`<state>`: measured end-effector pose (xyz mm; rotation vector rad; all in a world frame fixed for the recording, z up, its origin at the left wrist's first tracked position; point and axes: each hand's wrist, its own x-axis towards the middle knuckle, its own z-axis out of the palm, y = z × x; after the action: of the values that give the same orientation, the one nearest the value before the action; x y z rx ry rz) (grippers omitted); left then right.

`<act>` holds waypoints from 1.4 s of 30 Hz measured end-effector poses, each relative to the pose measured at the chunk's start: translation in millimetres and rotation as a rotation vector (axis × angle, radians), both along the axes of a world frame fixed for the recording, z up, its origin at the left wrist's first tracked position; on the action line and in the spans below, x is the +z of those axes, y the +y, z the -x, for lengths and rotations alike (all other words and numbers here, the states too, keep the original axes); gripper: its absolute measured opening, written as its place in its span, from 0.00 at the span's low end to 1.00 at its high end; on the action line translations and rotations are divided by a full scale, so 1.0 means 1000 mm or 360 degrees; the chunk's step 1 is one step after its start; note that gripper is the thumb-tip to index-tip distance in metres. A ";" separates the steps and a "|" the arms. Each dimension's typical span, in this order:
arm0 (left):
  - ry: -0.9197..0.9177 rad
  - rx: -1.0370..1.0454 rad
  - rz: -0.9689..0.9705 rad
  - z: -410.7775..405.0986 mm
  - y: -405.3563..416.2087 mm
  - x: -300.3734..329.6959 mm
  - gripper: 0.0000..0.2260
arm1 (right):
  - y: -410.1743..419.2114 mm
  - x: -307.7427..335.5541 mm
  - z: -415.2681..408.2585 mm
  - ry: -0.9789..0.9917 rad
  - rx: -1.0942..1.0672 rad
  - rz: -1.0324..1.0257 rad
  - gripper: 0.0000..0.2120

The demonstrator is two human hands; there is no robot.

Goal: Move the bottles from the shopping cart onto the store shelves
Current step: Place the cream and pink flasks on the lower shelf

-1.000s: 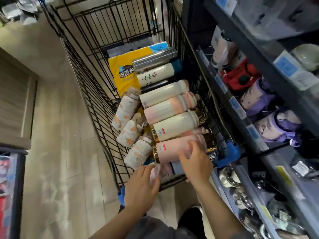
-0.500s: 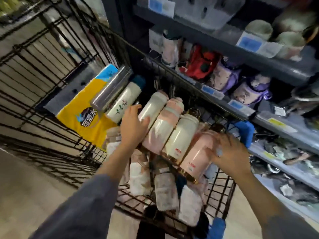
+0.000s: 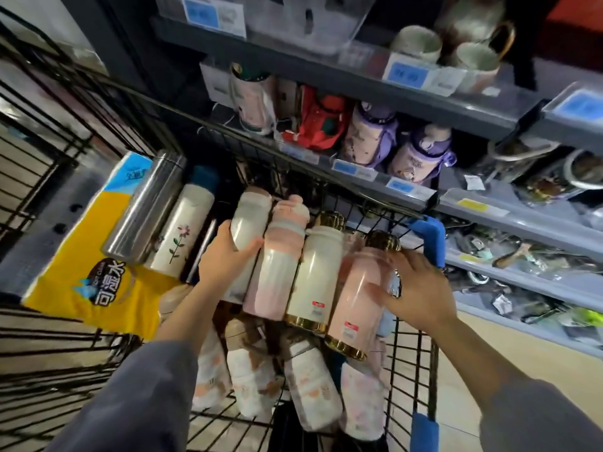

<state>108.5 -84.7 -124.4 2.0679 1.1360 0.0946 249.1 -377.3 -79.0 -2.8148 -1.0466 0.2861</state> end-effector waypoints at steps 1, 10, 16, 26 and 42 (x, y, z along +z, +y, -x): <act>-0.0013 0.0018 0.0021 0.001 -0.001 0.005 0.26 | 0.000 0.000 0.000 -0.0017 0.0006 -0.0011 0.35; -0.0658 0.0481 0.0583 0.094 -0.030 0.076 0.28 | 0.001 -0.001 0.003 -0.0026 0.0085 0.0050 0.30; -0.0891 0.0872 0.1567 0.159 -0.043 0.076 0.44 | 0.055 0.004 0.041 0.0089 -0.0015 -0.0094 0.27; -0.1140 0.0929 0.1577 0.146 -0.037 0.085 0.41 | 0.203 -0.002 0.091 0.0806 -0.0804 -0.0161 0.47; -0.1438 0.0970 0.2017 0.158 -0.038 0.092 0.37 | 0.234 -0.030 0.108 0.1237 -0.1538 -0.0619 0.56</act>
<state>-49.7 -122.3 -32.4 0.4045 0.8041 0.4214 140.7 -143.1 -108.8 -2.1682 0.3788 0.8189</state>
